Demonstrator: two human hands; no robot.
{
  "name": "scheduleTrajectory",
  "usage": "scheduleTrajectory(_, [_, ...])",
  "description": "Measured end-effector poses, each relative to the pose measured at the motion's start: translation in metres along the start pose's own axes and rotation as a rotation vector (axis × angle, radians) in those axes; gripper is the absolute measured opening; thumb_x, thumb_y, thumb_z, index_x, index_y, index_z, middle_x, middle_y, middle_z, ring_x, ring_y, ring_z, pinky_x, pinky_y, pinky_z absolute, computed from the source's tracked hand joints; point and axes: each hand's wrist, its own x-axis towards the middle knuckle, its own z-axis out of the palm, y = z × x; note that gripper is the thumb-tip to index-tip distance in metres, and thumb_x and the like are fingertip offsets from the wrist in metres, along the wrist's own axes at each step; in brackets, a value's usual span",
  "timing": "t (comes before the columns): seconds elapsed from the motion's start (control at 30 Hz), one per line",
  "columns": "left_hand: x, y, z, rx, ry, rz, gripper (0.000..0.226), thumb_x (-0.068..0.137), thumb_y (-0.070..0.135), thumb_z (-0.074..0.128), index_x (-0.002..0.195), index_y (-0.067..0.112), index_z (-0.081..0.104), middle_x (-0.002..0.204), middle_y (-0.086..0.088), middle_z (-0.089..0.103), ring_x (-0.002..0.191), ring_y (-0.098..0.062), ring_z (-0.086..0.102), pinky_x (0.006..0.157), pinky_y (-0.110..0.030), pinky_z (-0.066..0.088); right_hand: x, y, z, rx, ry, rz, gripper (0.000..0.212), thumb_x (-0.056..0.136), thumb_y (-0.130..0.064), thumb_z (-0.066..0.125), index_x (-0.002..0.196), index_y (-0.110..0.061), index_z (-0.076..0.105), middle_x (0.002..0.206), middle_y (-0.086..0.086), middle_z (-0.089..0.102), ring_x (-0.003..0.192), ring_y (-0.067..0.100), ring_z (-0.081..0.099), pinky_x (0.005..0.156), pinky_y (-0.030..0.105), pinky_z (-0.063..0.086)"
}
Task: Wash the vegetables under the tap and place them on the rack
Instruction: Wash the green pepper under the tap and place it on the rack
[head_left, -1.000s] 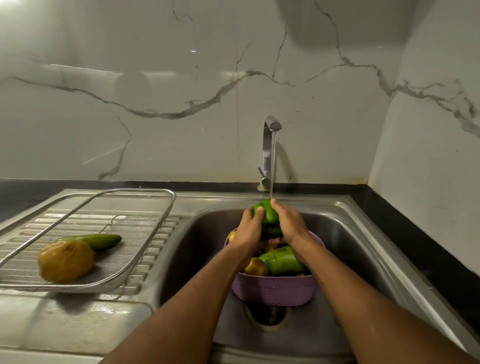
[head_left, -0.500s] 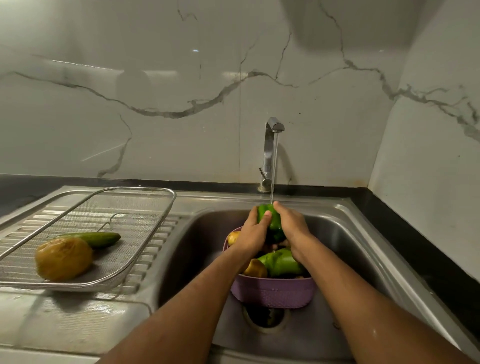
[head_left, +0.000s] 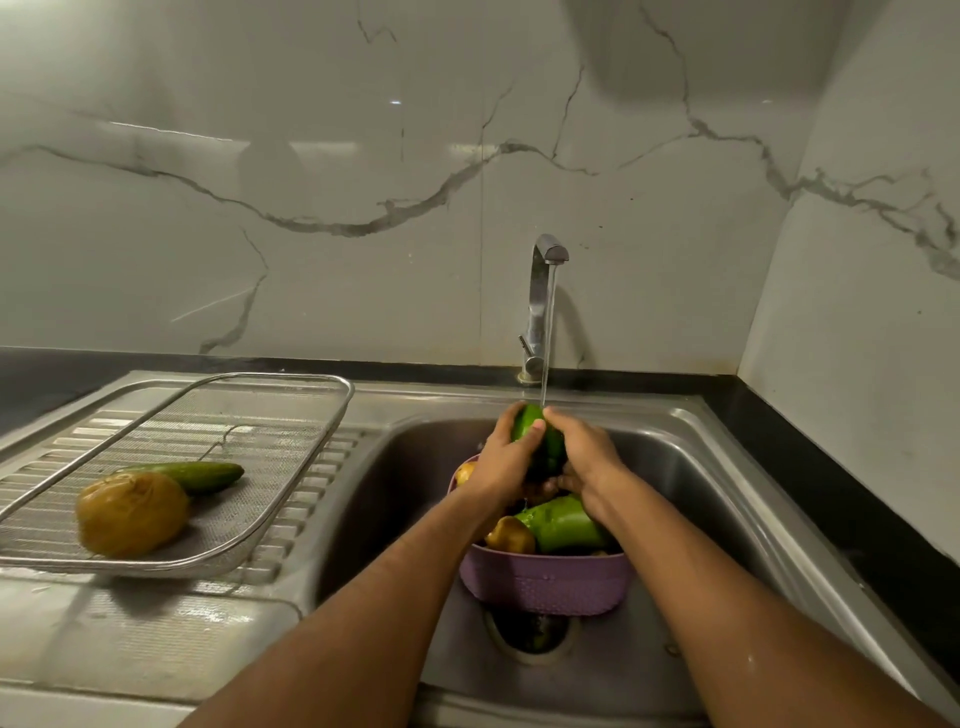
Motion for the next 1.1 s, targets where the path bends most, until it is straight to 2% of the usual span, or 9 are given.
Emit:
scheduleTrajectory(0.1, [0.005, -0.003, -0.001, -0.112, -0.026, -0.067, 0.039, 0.106, 0.026, 0.052, 0.14, 0.044, 0.047, 0.14, -0.016, 0.05, 0.119, -0.038, 0.061, 0.095, -0.063, 0.056, 0.001, 0.004, 0.0, 0.021, 0.044, -0.04, 0.027, 0.094, -0.039, 0.071, 0.114, -0.02, 0.071, 0.109, 0.012, 0.072, 0.101, 0.033, 0.07, 0.079, 0.046, 0.063])
scheduleTrajectory(0.2, [0.001, 0.001, -0.001, -0.133, -0.088, -0.073, 0.038, 0.106, 0.019, 0.051, 0.137, 0.04, 0.05, 0.136, -0.014, 0.052, 0.119, -0.039, 0.061, 0.101, -0.065, 0.051, 0.004, 0.004, 0.002, 0.047, 0.18, -0.066, 0.024, 0.091, -0.041, 0.075, 0.104, -0.022, 0.073, 0.104, 0.01, 0.074, 0.096, 0.033, 0.071, 0.084, 0.054, 0.063])
scheduleTrajectory(0.3, [0.002, 0.003, -0.004, -0.181, -0.086, -0.07, 0.041, 0.106, 0.017, 0.051, 0.142, 0.038, 0.048, 0.138, -0.016, 0.051, 0.121, -0.04, 0.06, 0.102, -0.063, 0.05, 0.002, -0.001, 0.005, 0.061, 0.157, -0.1, 0.014, 0.095, -0.04, 0.072, 0.095, -0.026, 0.07, 0.105, 0.01, 0.073, 0.099, 0.032, 0.07, 0.088, 0.054, 0.061])
scheduleTrajectory(0.43, [0.007, -0.001, -0.005, -0.203, -0.051, -0.1, 0.048, 0.105, 0.019, 0.054, 0.143, 0.044, 0.042, 0.14, -0.019, 0.047, 0.122, -0.044, 0.059, 0.099, -0.063, 0.053, -0.001, 0.001, 0.006, 0.046, 0.028, -0.097, 0.023, 0.102, -0.031, 0.06, 0.121, -0.029, 0.073, 0.119, 0.01, 0.07, 0.107, 0.034, 0.067, 0.091, 0.055, 0.06])
scheduleTrajectory(0.53, [0.007, -0.006, -0.006, -0.006, -0.025, -0.081, 0.065, 0.104, 0.033, 0.058, 0.156, 0.049, 0.023, 0.147, -0.011, 0.039, 0.127, -0.037, 0.056, 0.085, -0.044, 0.063, -0.004, -0.002, 0.002, 0.051, -0.021, -0.121, 0.026, 0.104, -0.026, 0.057, 0.126, -0.028, 0.071, 0.117, 0.006, 0.067, 0.107, 0.028, 0.064, 0.09, 0.047, 0.059])
scheduleTrajectory(0.6, [0.007, -0.008, -0.009, 0.257, -0.017, 0.015, 0.072, 0.102, 0.045, 0.058, 0.161, 0.043, 0.015, 0.148, -0.006, 0.038, 0.132, -0.032, 0.052, 0.086, -0.033, 0.06, -0.001, -0.002, 0.0, 0.019, 0.02, -0.168, 0.024, 0.102, -0.026, 0.062, 0.123, -0.025, 0.073, 0.111, 0.0, 0.069, 0.099, 0.018, 0.063, 0.075, 0.035, 0.056])
scheduleTrajectory(0.8, [0.007, -0.016, -0.015, 0.479, -0.084, 0.132, 0.104, 0.078, 0.06, 0.078, 0.162, 0.035, 0.02, 0.138, -0.001, 0.057, 0.121, -0.018, 0.062, 0.101, -0.043, 0.057, 0.002, 0.0, -0.001, 0.023, 0.152, -0.149, 0.031, 0.092, -0.04, 0.075, 0.116, -0.021, 0.075, 0.102, 0.003, 0.074, 0.09, 0.02, 0.07, 0.063, 0.029, 0.053])
scheduleTrajectory(0.97, [0.015, -0.016, -0.023, 0.591, 0.044, 0.224, 0.089, 0.09, 0.043, 0.076, 0.162, 0.029, 0.025, 0.142, -0.002, 0.054, 0.125, -0.017, 0.056, 0.102, -0.033, 0.051, -0.003, -0.003, -0.001, 0.009, -0.051, -0.195, 0.033, 0.098, -0.027, 0.07, 0.13, -0.022, 0.069, 0.117, -0.001, 0.069, 0.095, 0.009, 0.063, 0.065, 0.024, 0.049])
scheduleTrajectory(1.1, [0.012, -0.017, -0.022, 0.638, 0.001, 0.26, 0.089, 0.09, 0.04, 0.076, 0.162, 0.03, 0.024, 0.148, -0.001, 0.05, 0.131, -0.018, 0.052, 0.11, -0.041, 0.048, 0.0, 0.002, -0.003, -0.008, 0.068, -0.209, 0.03, 0.092, -0.037, 0.076, 0.119, -0.024, 0.076, 0.11, -0.002, 0.073, 0.096, 0.014, 0.067, 0.067, 0.029, 0.052])
